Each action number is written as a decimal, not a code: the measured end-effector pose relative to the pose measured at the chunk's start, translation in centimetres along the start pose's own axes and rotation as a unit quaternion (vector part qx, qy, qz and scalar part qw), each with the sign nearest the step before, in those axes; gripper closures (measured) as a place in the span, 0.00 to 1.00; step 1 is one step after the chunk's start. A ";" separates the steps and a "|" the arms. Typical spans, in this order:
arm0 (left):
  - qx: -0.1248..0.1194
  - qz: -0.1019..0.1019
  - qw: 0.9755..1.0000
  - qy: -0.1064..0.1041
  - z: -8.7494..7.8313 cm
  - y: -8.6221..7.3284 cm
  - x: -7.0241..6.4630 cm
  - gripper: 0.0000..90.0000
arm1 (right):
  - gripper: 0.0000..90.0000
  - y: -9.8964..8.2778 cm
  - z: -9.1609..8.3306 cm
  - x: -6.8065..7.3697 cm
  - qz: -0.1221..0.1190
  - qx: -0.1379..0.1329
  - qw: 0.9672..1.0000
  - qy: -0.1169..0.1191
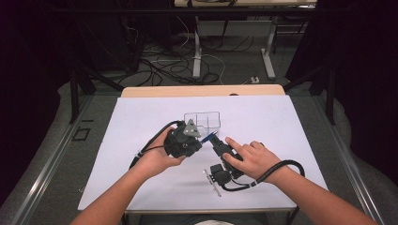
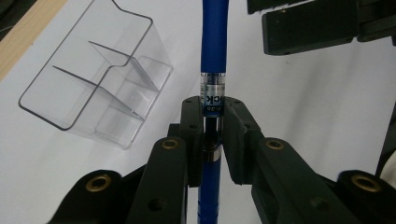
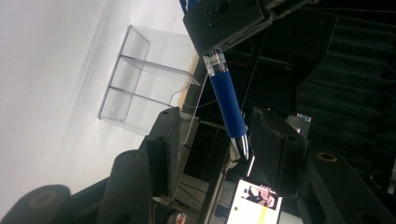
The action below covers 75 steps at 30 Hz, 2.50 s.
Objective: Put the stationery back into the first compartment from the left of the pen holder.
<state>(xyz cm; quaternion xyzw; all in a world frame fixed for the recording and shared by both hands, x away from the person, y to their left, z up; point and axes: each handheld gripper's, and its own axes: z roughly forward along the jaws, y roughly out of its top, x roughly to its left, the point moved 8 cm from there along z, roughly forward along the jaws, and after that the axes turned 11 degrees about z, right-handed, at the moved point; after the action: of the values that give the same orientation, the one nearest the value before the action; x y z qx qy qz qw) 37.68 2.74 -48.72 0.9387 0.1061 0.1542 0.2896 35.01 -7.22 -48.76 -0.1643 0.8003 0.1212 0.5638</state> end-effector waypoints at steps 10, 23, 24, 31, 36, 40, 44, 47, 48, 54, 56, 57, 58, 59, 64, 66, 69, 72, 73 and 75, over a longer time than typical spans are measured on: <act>-0.026 -0.036 0.999 0.021 -1.1 0.0 1.8 0.88 | 0.53 -0.9 -0.1 -1.0 0.089 0.021 0.996 0.004; -0.099 -0.088 0.989 0.069 -2.4 0.7 4.5 0.88 | 0.42 -1.7 -0.1 -1.8 0.224 0.018 0.974 0.010; -0.104 -0.091 0.988 0.070 -2.5 0.8 4.7 0.88 | 0.39 -1.8 0.0 -1.9 0.233 0.016 0.972 0.009; -0.127 -0.110 0.983 0.080 -2.8 1.0 6.0 0.88 | 0.24 -2.6 -0.2 -2.0 0.323 0.029 0.945 0.036; -0.155 -0.131 0.975 0.096 -2.8 1.4 7.2 0.88 | 0.18 -3.1 0.3 -2.3 0.384 0.022 0.922 0.039; -0.160 -0.141 0.972 0.103 -2.8 1.5 8.0 0.88 | 0.16 -3.6 0.6 -2.7 0.427 0.023 0.903 0.051; -0.175 -0.153 0.966 0.112 -2.8 1.8 8.7 0.88 | 0.10 -4.0 1.0 -3.0 0.474 0.031 0.878 0.064; -0.186 -0.160 0.963 0.116 -2.7 2.0 9.2 0.88 | 0.04 -4.3 1.4 -3.0 0.501 0.042 0.861 0.074; -0.189 -0.163 0.961 0.117 -2.6 2.1 9.4 0.88 | 0.02 -4.3 1.4 -2.9 0.513 0.046 0.854 0.078; -0.199 -0.177 0.955 0.129 -1.9 2.2 10.4 0.88 | 0.00 -4.9 2.0 -2.4 0.568 0.067 0.811 0.120; -0.203 -0.182 0.953 0.134 -1.6 2.1 10.8 0.88 | 0.00 -5.1 2.1 -2.3 0.582 0.070 0.799 0.133; -0.200 -0.181 0.953 0.136 -1.5 2.0 11.0 0.88 | 0.00 -5.2 2.1 -2.2 0.592 0.074 0.791 0.137; -0.200 -0.182 0.953 0.138 -1.3 2.0 11.2 0.88 | 0.00 -5.3 2.2 -2.1 0.596 0.072 0.787 0.142; -0.202 -0.184 0.952 0.139 -1.1 1.9 11.4 0.88 | 0.00 -5.3 2.3 -2.1 0.600 0.070 0.784 0.143; -0.203 -0.194 0.948 0.147 0.3 1.8 12.0 0.88 | 0.00 -5.4 2.4 -2.0 0.609 0.073 0.775 0.149; -0.203 -0.198 0.947 0.151 0.9 1.7 12.2 0.88 | 0.00 -5.4 2.4 -2.1 0.611 0.071 0.774 0.148; -0.196 -0.205 0.947 0.151 1.6 1.5 12.4 0.88 | 0.00 -5.4 2.4 -2.2 0.613 0.071 0.773 0.146; -0.185 -0.206 0.949 0.152 2.3 1.3 12.4 0.88 | 0.00 -5.5 2.4 -2.3 0.617 0.070 0.770 0.147; -0.185 -0.206 0.949 0.153 2.4 1.2 12.5 0.88 | 0.00 -5.5 2.5 -2.3 0.618 0.068 0.769 0.148; -0.178 -0.208 0.950 0.150 2.8 1.1 12.5 0.88 | 0.00 -5.5 2.5 -2.3 0.621 0.070 0.766 0.150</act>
<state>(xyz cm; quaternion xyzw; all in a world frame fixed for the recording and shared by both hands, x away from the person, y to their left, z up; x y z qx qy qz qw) 50.39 4.04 -47.40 0.7945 0.3125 0.2461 0.4588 40.06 -11.06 -47.50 0.3923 0.8083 0.3624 0.2478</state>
